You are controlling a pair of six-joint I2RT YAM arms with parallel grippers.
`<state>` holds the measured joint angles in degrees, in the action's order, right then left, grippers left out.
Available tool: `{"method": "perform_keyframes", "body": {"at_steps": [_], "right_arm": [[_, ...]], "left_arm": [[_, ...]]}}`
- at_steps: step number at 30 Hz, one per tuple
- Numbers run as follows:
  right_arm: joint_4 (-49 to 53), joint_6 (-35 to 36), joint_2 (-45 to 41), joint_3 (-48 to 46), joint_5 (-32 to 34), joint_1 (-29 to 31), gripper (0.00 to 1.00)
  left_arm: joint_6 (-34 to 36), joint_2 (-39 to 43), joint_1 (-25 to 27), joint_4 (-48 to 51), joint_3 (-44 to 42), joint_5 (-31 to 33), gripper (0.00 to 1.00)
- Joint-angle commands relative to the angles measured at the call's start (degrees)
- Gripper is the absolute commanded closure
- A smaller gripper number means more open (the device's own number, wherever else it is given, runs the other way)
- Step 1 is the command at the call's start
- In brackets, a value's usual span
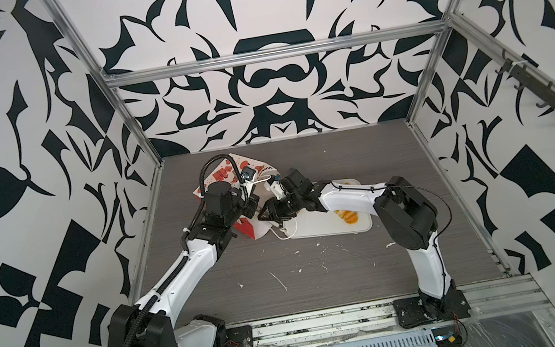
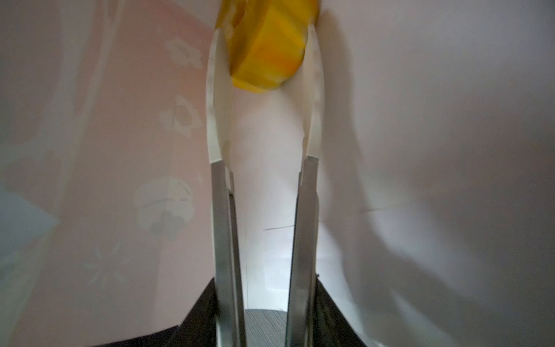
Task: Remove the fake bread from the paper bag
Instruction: 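Close the tongs on the round yellow bread deep in the bag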
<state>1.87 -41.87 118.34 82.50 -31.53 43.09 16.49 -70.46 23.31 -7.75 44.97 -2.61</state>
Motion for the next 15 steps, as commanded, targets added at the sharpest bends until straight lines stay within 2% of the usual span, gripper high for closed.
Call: {"method": "perform_keyframes", "body": {"at_steps": [1,15], "right_arm": [[-1.9,-0.8,-1.3,2.6,-1.0,-0.3,0.59],[-1.4,0.1,-3.6,1.2,-0.2,-0.3,0.77]], "left_arm": [[-0.1,0.8,0.5,-1.7,-0.1,-1.3,1.00],[-0.1,0.3,0.5,-1.9,-0.2,-0.8,1.00]]}}
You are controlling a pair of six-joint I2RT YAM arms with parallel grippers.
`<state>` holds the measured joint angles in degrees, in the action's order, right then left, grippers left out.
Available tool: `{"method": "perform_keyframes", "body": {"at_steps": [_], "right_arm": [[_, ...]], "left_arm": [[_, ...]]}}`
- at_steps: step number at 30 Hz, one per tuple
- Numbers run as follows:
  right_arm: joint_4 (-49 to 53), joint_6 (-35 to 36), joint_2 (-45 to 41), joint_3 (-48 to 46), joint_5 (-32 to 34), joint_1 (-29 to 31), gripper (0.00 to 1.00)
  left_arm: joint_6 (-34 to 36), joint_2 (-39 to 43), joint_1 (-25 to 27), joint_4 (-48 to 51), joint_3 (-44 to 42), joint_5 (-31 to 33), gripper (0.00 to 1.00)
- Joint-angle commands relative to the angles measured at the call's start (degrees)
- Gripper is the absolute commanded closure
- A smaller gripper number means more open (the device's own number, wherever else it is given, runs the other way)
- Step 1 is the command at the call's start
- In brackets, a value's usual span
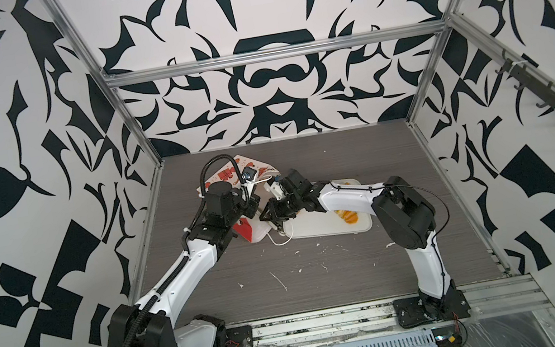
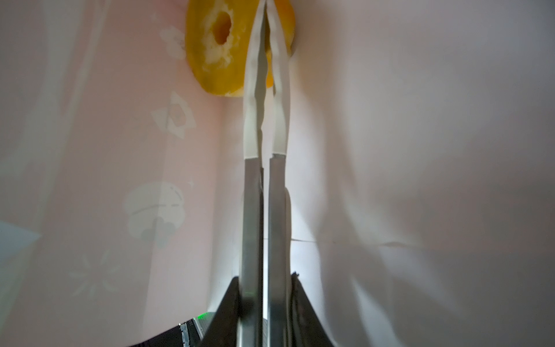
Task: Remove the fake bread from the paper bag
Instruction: 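Close the tongs on the round yellow bread deep in the bag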
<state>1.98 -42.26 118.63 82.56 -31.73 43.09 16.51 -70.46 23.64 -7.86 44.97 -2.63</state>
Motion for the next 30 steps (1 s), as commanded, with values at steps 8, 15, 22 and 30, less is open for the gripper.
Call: {"method": "perform_keyframes", "body": {"at_steps": [8,15,22,30], "right_arm": [[0.1,1.7,-6.1,0.2,0.9,-0.4,0.81],[2.5,3.6,-11.9,-4.4,3.8,-0.6,0.83],[4.0,4.7,-17.1,-9.2,5.4,-1.1,0.83],[4.9,5.1,-23.4,-14.4,7.4,-1.3,0.84]], "left_arm": [[-0.1,0.3,0.1,-2.0,-0.3,-0.2,1.00],[0.1,0.1,0.2,-2.1,-0.2,0.2,1.00],[0.3,-0.2,0.2,-1.7,0.1,0.2,1.00],[0.3,-0.1,0.2,-1.5,0.1,0.1,1.00]]}}
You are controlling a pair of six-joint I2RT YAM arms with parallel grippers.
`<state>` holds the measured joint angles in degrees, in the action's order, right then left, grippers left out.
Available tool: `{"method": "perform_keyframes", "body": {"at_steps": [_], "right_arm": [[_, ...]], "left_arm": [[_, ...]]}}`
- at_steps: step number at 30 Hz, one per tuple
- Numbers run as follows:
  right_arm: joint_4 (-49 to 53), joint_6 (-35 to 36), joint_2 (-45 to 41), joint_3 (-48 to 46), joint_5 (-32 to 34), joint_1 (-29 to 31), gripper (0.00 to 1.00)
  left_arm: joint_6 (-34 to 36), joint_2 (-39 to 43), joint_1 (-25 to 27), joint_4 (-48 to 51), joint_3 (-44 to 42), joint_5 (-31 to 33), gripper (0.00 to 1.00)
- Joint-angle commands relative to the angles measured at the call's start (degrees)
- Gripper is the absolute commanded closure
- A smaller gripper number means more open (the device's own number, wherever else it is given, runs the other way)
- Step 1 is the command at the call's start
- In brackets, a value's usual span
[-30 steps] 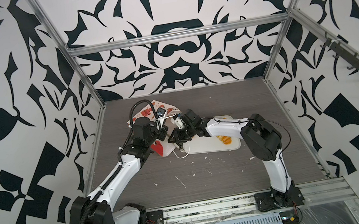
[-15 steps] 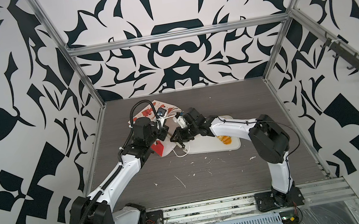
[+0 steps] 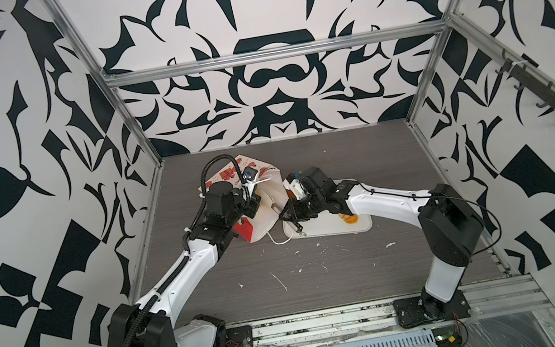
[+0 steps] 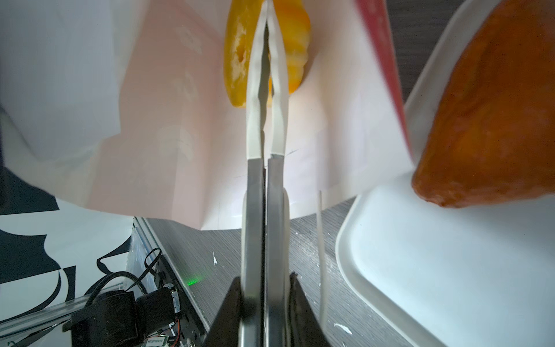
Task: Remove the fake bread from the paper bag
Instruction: 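Close the tongs on the round yellow bread deep in the bag, then pull the gripped yellow bread toward the bag mouth with the tongs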
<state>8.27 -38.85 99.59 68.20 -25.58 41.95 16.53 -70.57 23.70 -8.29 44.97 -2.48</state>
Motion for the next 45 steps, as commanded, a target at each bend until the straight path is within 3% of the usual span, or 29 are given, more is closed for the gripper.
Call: {"method": "perform_keyframes", "body": {"at_steps": [1,6,9,14,25,45], "right_arm": [[-0.9,2.0,-4.9,-0.1,1.5,-0.2,0.84],[-0.3,2.8,-4.8,0.0,1.8,-0.4,0.82],[-0.7,2.6,-4.0,-0.2,1.5,-0.8,0.68],[-5.5,-0.1,-4.2,-3.3,-1.0,-2.5,0.60],[-2.8,2.9,-5.0,-2.3,0.1,-3.1,0.53],[-2.6,-0.6,2.4,2.0,-6.7,-4.5,0.50]], "left_arm": [[0.2,0.0,0.1,-1.1,0.0,-0.1,1.00],[0.2,-0.2,0.2,-1.3,-0.1,-0.2,1.00],[0.2,-0.1,0.2,-1.3,-0.3,-0.2,1.00],[0.1,-0.1,0.2,-1.3,-0.2,-0.3,1.00],[0.1,-0.9,0.2,-1.9,-0.5,-0.2,1.00],[-0.1,-1.7,0.1,-2.6,-0.7,-0.8,1.00]]}}
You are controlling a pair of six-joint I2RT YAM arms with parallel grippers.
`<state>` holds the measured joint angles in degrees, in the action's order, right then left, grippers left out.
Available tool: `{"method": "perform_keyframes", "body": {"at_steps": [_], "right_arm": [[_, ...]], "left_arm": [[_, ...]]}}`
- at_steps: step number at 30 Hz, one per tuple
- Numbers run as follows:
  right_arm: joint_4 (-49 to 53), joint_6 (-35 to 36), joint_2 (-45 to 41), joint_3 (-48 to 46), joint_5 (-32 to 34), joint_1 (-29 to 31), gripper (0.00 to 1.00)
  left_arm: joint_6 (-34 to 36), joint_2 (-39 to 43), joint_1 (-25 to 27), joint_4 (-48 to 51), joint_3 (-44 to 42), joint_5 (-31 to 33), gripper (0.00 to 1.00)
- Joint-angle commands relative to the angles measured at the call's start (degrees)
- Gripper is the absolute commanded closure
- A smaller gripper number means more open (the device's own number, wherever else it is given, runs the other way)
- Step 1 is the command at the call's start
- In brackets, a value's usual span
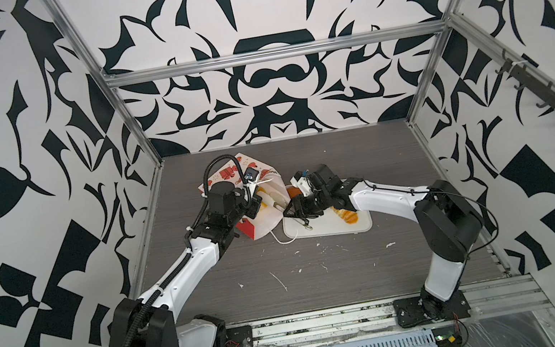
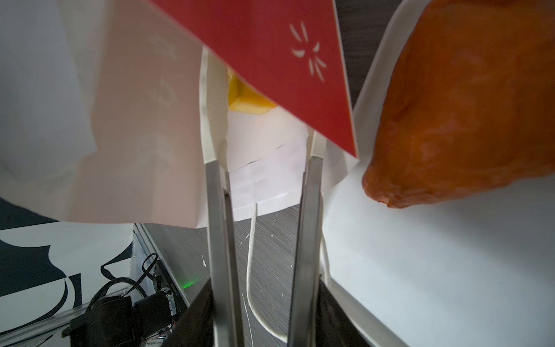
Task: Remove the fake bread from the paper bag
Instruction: 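Pull the gripped yellow bread toward the bag mouth with the tongs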
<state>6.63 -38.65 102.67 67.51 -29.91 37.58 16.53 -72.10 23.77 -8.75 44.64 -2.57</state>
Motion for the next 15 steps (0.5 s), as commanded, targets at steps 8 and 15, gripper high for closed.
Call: {"method": "perform_keyframes", "body": {"at_steps": [8,15], "right_arm": [[-4.5,-4.3,2.2,3.2,-6.6,-0.1,0.50],[-5.2,-5.0,2.6,3.7,-8.2,-0.1,0.51]], "left_arm": [[-0.1,-0.3,0.1,-2.4,-0.3,-1.2,1.00],[-0.1,-0.5,0.1,-2.7,-0.4,-1.3,1.00]]}}
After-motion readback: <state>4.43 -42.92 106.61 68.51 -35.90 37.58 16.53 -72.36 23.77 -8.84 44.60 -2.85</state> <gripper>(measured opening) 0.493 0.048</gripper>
